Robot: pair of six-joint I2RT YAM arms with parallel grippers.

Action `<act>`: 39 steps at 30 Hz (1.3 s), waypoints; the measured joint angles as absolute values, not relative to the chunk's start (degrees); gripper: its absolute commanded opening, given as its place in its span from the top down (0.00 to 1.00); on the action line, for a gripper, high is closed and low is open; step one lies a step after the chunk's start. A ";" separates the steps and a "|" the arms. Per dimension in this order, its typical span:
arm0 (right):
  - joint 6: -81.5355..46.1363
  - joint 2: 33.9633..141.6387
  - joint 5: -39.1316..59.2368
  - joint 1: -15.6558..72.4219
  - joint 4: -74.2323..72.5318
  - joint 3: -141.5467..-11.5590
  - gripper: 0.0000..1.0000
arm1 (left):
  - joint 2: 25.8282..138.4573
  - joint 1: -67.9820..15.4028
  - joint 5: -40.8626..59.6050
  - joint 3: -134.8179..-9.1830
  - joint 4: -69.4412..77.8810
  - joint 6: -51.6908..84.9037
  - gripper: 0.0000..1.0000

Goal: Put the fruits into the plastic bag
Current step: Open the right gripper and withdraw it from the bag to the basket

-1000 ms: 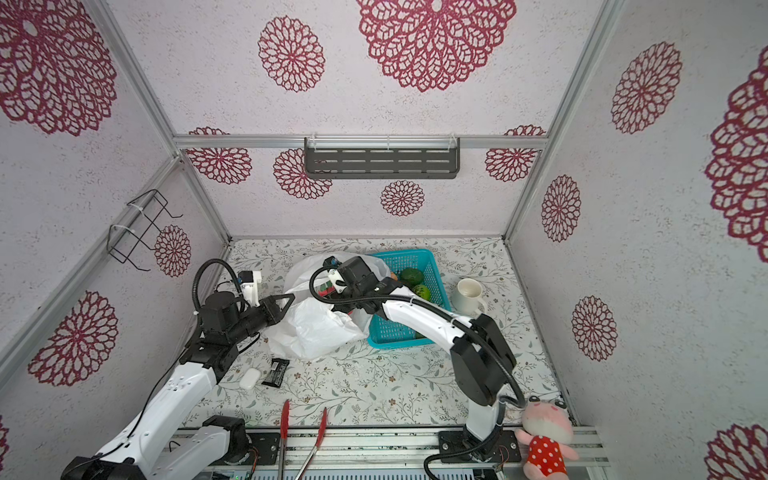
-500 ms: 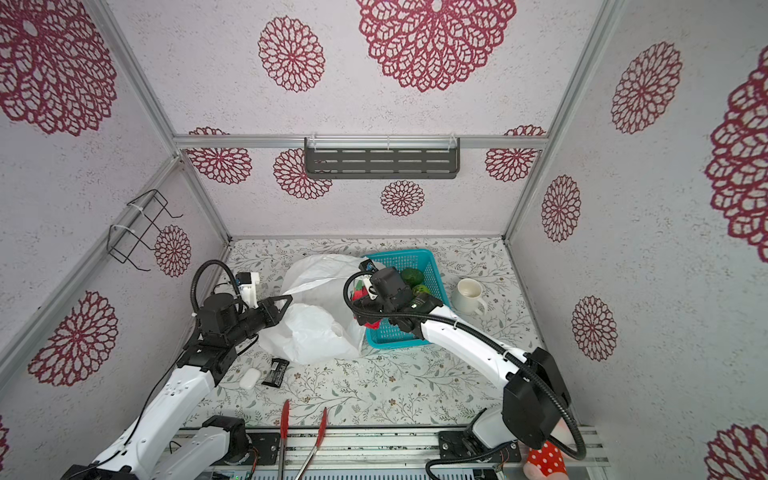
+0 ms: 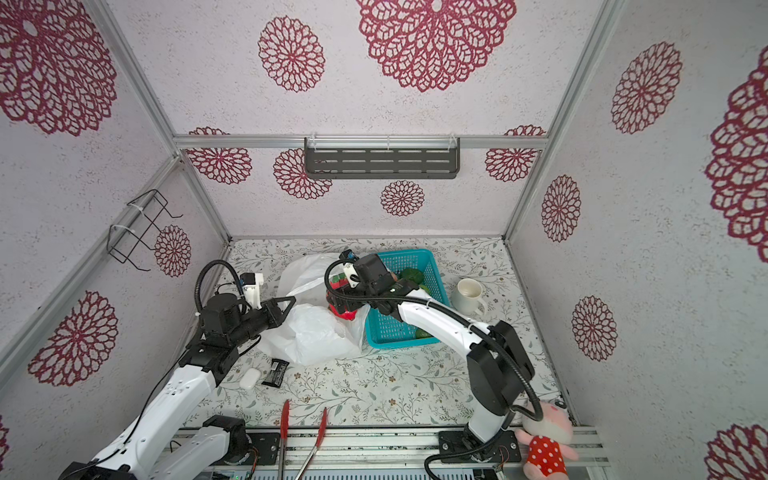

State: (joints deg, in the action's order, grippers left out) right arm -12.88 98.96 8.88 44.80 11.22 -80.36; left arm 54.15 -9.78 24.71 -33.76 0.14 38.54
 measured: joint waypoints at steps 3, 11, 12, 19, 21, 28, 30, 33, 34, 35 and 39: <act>-14.44 104.05 10.15 45.15 10.13 -83.72 0.14 | 54.78 -10.00 24.73 -33.76 0.25 38.54 1.00; -17.76 118.56 11.29 45.04 12.82 -93.14 0.01 | 55.90 -10.28 24.73 -33.76 0.75 38.54 1.00; -17.89 119.04 11.16 45.15 13.37 -93.51 0.01 | 55.99 -10.31 24.73 -33.76 0.78 38.54 1.00; -17.52 120.57 7.18 45.36 20.58 -99.22 0.01 | 56.27 -10.35 24.71 -33.76 1.04 38.57 1.00; -17.02 120.36 6.61 45.30 20.84 -99.39 0.01 | 56.27 -10.37 24.67 -33.76 1.08 38.57 1.00; -14.55 114.50 7.31 45.30 22.24 -94.80 0.01 | 56.25 -10.37 24.29 -33.76 1.32 38.63 1.00; -13.98 110.69 8.47 45.30 23.00 -92.64 0.01 | 56.25 -10.41 24.10 -33.76 1.32 38.81 1.00; -12.82 104.84 10.94 45.30 23.66 -89.69 0.01 | 56.25 -10.48 23.79 -33.76 1.32 38.98 1.00; -12.43 102.89 11.75 45.30 23.88 -88.58 0.01 | 56.25 -10.52 23.62 -33.76 1.32 39.03 1.00; -11.92 100.95 12.64 45.30 24.08 -87.31 0.01 | 56.25 -10.52 23.46 -33.76 1.32 39.03 1.00; -10.92 95.46 14.31 45.12 24.45 -82.28 0.01 | 56.29 -10.61 22.96 -33.76 1.32 39.07 1.00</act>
